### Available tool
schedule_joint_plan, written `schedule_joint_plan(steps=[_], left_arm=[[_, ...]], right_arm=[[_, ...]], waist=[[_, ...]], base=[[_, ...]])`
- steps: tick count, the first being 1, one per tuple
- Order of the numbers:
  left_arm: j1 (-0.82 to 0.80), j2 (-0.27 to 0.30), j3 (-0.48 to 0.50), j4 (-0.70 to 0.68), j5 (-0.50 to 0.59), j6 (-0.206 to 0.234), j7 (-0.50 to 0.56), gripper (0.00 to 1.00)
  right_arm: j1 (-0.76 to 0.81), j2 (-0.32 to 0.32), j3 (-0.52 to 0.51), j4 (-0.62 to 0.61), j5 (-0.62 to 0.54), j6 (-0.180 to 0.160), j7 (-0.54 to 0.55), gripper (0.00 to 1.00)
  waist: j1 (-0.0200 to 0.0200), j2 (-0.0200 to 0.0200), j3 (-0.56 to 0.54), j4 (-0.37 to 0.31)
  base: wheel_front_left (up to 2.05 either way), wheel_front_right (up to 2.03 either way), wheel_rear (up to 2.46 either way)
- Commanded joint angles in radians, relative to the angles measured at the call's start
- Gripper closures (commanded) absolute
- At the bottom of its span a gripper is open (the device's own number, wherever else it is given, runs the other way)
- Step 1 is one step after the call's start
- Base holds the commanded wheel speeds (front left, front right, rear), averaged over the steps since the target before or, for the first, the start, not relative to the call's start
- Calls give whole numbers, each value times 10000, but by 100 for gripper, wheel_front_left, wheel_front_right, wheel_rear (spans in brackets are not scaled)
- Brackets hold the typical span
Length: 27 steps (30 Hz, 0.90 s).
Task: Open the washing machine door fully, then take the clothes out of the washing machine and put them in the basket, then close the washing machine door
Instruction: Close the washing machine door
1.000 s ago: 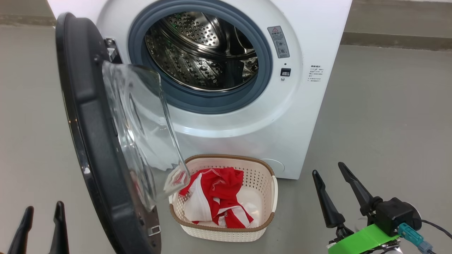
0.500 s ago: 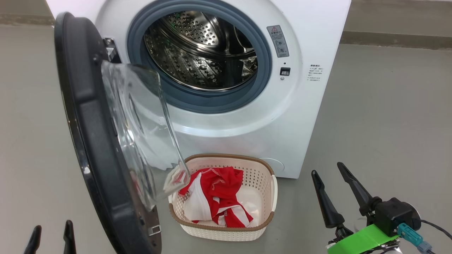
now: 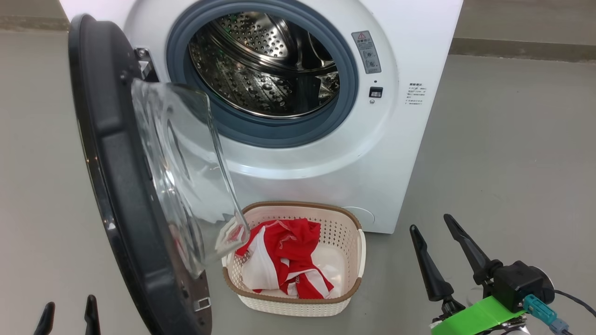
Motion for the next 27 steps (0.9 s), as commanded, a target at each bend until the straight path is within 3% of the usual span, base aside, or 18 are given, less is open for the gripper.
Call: schedule_joint_plan(steps=[1, 19, 20, 21, 27], left_arm=[[-291, 115, 326, -205, 109, -54, -121, 0], [-354, 169, 213, 136, 195, -57, -122, 0], [-334, 208, 140, 270, 226, -57, -122, 57], [-362, 226, 118, 338, 248, -57, -122, 100], [-710, 361, -51, 713, 71, -57, -122, 100]], right_arm=[[-300, -3, 261, -246, -98, 48, -65, 0], [-331, -2, 317, -201, -34, 48, -65, 0], [-330, -2, 321, -206, -33, 48, -65, 0], [-325, -2, 318, -211, -35, 48, -65, 0], [-321, -1, 287, -214, -39, 48, -65, 0]], waist=[[-1, 0, -1, -9], [-1, 0, 3, 87], [-1, 0, 2, 95], [-1, 0, 2, 110], [-1, 0, 13, 202]], base=[[0, 0, 0], [0, 0, 0], [0, 0, 0], [0, 0, 0], [0, 0, 0]])
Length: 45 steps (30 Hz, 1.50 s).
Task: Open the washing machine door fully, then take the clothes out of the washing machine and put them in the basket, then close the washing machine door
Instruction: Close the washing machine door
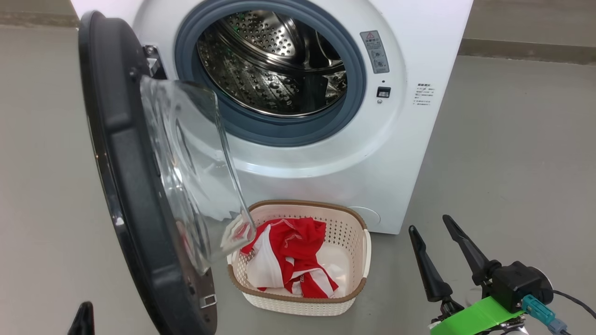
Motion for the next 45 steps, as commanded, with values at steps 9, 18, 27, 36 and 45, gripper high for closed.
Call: schedule_joint_plan(steps=[9, 18, 27, 36, 45], left_arm=[[-2221, 24, 741, -622, -3765, -55, 1395, 100], [-3058, -604, 1860, -2707, -10251, 1374, 5295, 100], [-2889, -653, 1593, -4484, -13307, 3598, 6994, 100], [-2993, -656, 1141, -4938, -13678, 4050, 7126, 100], [-3367, -657, 484, -4885, -14197, 4001, 6777, 100]], right_arm=[[-385, -1, 279, -163, 82, 48, -65, 0], [-338, -1, 253, -186, 115, 48, -65, 0], [-408, -1, 272, -201, 106, 48, -65, 0], [-513, -1, 354, -200, 103, 48, -65, 0], [-615, -49, 374, -167, 100, 48, -65, 0]], waist=[[0, 0, 53, 123], [0, 0, 114, -3], [0, 0, 233, -67], [0, 0, 426, -378], [0, 0, 527, -946]], base=[[0, 0, 0], [0, 0, 0], [0, 0, 0], [0, 0, 0], [0, 0, 0]])
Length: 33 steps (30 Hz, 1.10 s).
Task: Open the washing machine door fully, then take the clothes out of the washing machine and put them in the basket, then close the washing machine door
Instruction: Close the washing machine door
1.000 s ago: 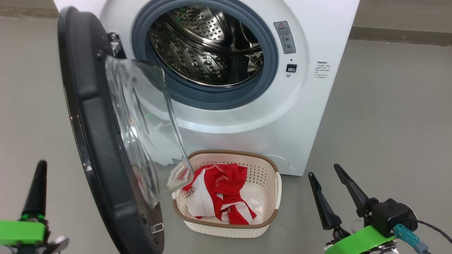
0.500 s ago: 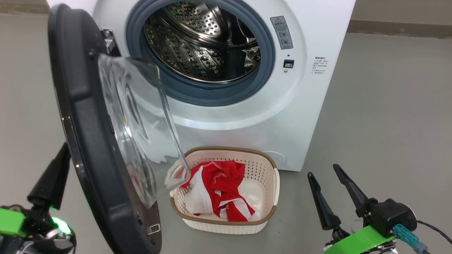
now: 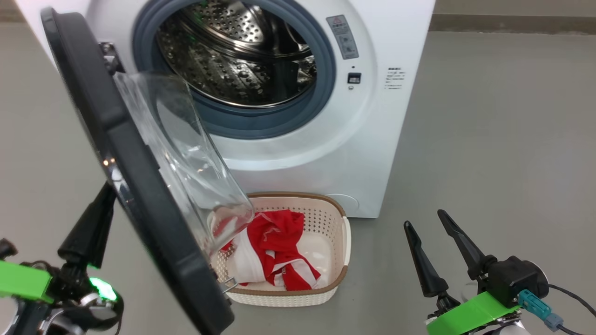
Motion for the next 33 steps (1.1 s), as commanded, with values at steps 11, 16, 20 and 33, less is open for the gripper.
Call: schedule_joint_plan(steps=[11, 16, 20, 33], left_arm=[[-1322, 155, -660, 68, -448, -329, -811, 100], [-1912, 155, -894, 413, -413, -464, -1110, 100], [-2394, 155, -1065, 668, -387, -582, -1233, 100], [-4049, 155, -1317, 1760, -101, -939, -1841, 100]], right_arm=[[-588, -91, 141, -291, -13, 48, -65, 0], [-741, -97, 99, -346, -35, 48, -65, 0], [-902, -93, 110, -383, -56, 48, -65, 0], [-1320, -83, 38, -566, -141, 48, -65, 0]], waist=[[0, 0, 631, -1149], [0, 0, 993, -1507], [0, 0, 1281, -1764], [0, 0, 2086, -2316]], base=[[0, 0, 0], [0, 0, 0], [0, 0, 0], [0, 0, 0]])
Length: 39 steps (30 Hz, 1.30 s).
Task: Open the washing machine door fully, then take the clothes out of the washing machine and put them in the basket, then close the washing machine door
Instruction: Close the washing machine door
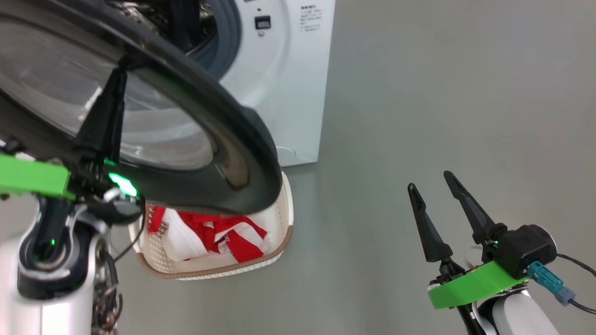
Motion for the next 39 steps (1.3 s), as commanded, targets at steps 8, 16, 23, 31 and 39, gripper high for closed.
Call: schedule_joint_plan(steps=[8, 16, 23, 31, 39], left_arm=[[-1504, 224, 229, 806, 280, -454, -327, 100], [-2560, 261, 376, 1775, 100, -834, -349, 100], [-2846, 320, 321, 2118, 84, -1184, -166, 100], [-1968, 386, 160, 1972, -3, -1886, 393, 0], [-22, 944, -45, 1772, 1589, -2645, -222, 0]], right_arm=[[-522, -60, 157, -395, -156, 48, -65, 0], [-697, -61, 143, -480, -222, 48, -65, 0], [-717, -42, -4, -489, -231, 48, -65, 0], [-620, 16, 7, -345, -163, 48, -65, 0], [-335, 39, 47, -206, -120, 48, -65, 0]], waist=[[0, 0, 592, -356], [0, 0, 1012, -547], [0, 0, 1079, -652], [0, 0, 538, -608], [0, 0, -257, -348]], base=[[0, 0, 0], [0, 0, 0], [0, 0, 0], [0, 0, 0], [0, 0, 0]])
